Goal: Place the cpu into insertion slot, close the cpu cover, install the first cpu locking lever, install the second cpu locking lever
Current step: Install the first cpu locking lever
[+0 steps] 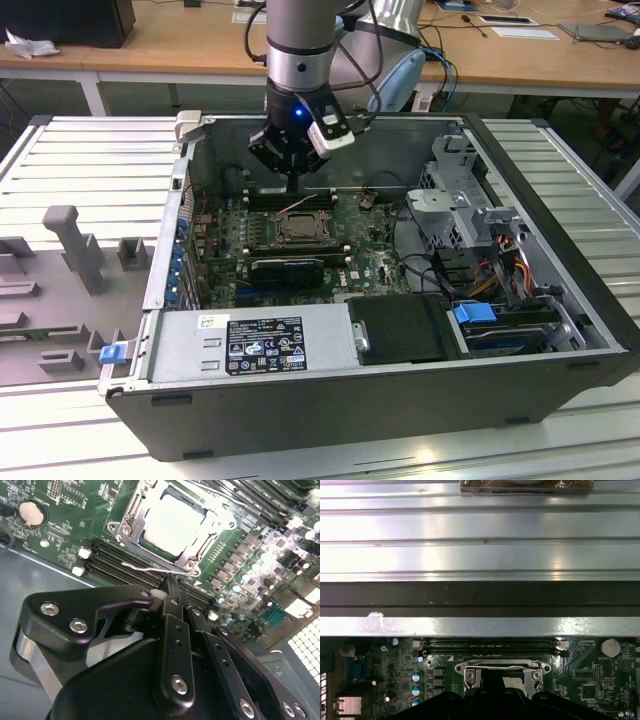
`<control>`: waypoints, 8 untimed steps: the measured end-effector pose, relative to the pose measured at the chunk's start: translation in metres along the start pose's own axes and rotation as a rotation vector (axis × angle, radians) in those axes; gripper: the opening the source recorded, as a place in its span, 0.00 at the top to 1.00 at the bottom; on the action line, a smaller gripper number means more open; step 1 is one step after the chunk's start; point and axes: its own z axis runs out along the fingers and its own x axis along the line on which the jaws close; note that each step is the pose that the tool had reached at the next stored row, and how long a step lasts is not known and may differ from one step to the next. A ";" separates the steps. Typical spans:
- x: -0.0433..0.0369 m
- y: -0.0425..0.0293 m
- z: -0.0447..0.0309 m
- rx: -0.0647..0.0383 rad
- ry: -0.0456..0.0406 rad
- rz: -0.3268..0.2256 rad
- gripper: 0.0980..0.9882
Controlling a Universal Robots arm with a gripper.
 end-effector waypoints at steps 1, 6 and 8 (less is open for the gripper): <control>0.0000 -0.0001 0.0001 -0.006 -0.0041 -0.001 0.99; 0.0001 -0.0003 0.0044 -0.026 -0.0157 -0.008 0.99; -0.0002 -0.0005 0.0082 -0.026 -0.0159 -0.008 0.99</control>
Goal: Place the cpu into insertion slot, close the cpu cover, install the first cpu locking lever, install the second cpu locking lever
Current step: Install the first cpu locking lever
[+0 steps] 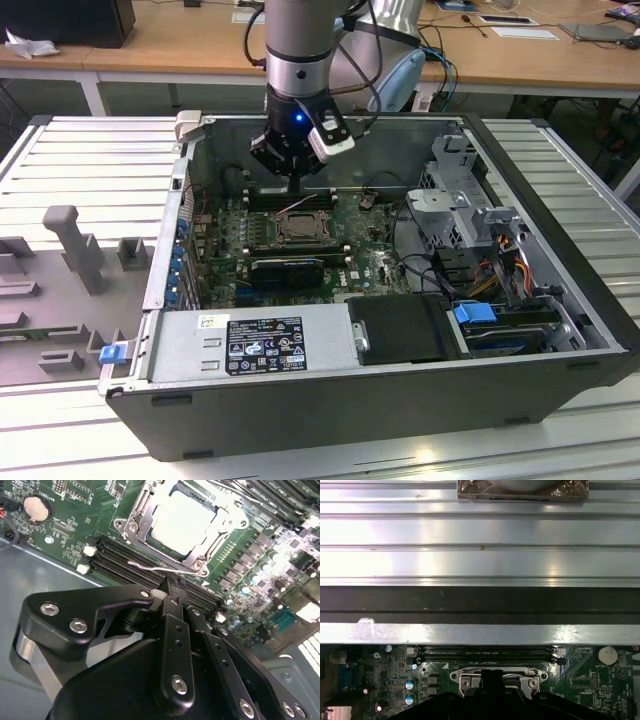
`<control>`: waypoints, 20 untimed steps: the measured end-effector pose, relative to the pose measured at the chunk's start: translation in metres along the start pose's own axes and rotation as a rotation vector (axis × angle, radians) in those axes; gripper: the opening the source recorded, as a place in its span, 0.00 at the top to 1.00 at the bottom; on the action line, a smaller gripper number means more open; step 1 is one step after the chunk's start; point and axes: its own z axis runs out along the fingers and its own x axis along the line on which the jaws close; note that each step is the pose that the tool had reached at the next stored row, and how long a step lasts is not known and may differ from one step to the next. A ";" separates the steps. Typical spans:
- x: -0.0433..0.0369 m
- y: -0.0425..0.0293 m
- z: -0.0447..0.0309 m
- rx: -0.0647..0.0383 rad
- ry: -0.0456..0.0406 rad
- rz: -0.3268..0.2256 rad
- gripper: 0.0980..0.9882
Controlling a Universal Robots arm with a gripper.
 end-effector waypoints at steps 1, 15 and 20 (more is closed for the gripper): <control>-0.0003 -0.0001 0.0018 0.000 0.0000 0.000 0.99; -0.0168 0.0056 0.0167 -0.015 0.0003 -0.003 0.99; -0.0233 0.0050 0.0258 -0.015 -0.0009 -0.010 0.99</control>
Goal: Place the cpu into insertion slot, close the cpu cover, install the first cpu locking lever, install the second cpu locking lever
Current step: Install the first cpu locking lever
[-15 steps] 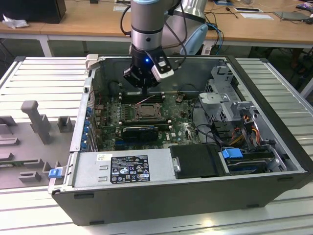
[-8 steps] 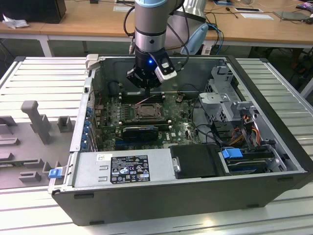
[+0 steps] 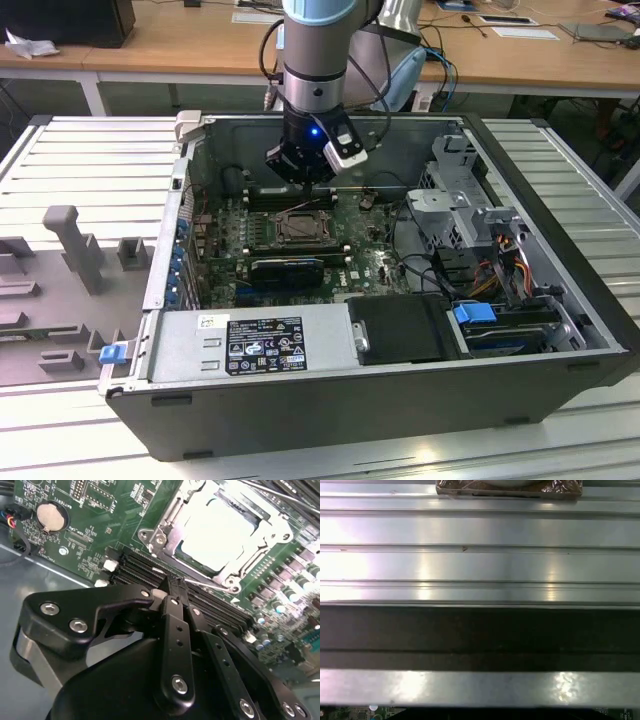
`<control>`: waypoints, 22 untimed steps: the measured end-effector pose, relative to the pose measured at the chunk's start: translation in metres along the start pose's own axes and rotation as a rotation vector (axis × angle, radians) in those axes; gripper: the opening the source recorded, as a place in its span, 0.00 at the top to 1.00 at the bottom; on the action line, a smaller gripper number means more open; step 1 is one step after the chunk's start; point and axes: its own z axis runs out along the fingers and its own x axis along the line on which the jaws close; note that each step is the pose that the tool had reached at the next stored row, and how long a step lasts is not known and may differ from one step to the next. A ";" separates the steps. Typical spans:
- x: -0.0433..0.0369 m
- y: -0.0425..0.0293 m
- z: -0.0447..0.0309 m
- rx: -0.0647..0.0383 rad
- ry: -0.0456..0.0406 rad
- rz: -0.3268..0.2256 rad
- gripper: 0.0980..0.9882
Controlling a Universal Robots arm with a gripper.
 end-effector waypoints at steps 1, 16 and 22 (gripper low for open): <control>-0.0016 -0.0002 0.0025 0.000 -0.0002 -0.001 0.99; -0.0038 -0.0011 0.0122 0.003 -0.0003 -0.003 0.99; -0.0037 -0.0017 0.0132 0.006 -0.0003 -0.002 0.99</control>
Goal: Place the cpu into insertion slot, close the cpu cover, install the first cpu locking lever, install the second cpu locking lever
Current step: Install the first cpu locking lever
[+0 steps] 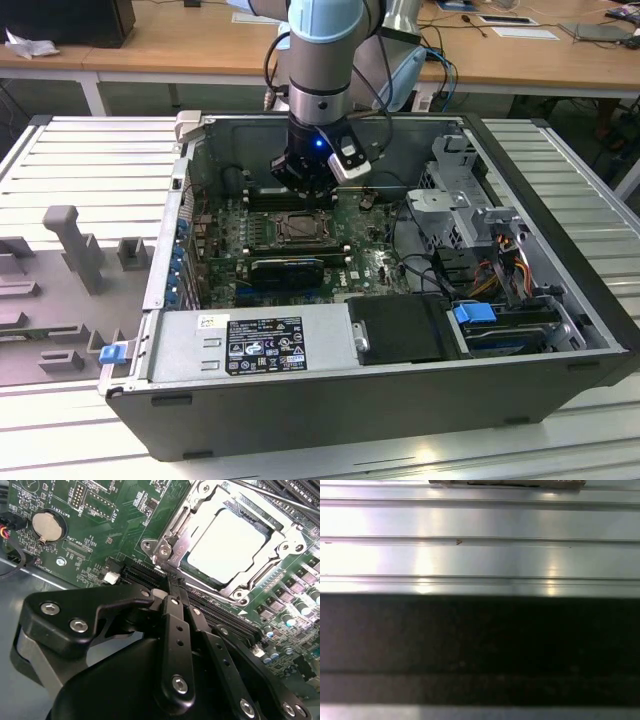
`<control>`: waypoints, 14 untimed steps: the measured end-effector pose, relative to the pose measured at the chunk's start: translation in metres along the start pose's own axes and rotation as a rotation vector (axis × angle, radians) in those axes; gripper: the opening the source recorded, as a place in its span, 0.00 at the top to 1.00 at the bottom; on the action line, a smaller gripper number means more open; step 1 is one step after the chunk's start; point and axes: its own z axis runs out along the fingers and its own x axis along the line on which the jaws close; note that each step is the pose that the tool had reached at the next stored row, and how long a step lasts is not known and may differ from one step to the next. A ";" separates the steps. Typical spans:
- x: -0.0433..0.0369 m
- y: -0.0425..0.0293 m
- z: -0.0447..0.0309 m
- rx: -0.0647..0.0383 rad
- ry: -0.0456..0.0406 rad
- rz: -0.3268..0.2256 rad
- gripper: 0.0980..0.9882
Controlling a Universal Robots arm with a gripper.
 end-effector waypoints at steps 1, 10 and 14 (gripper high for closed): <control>0.0000 -0.0002 0.0000 0.000 0.0000 0.000 0.99; 0.0001 -0.0026 0.0032 0.002 0.0003 0.000 0.99; -0.0003 -0.0027 0.0038 -0.008 0.0001 0.000 0.99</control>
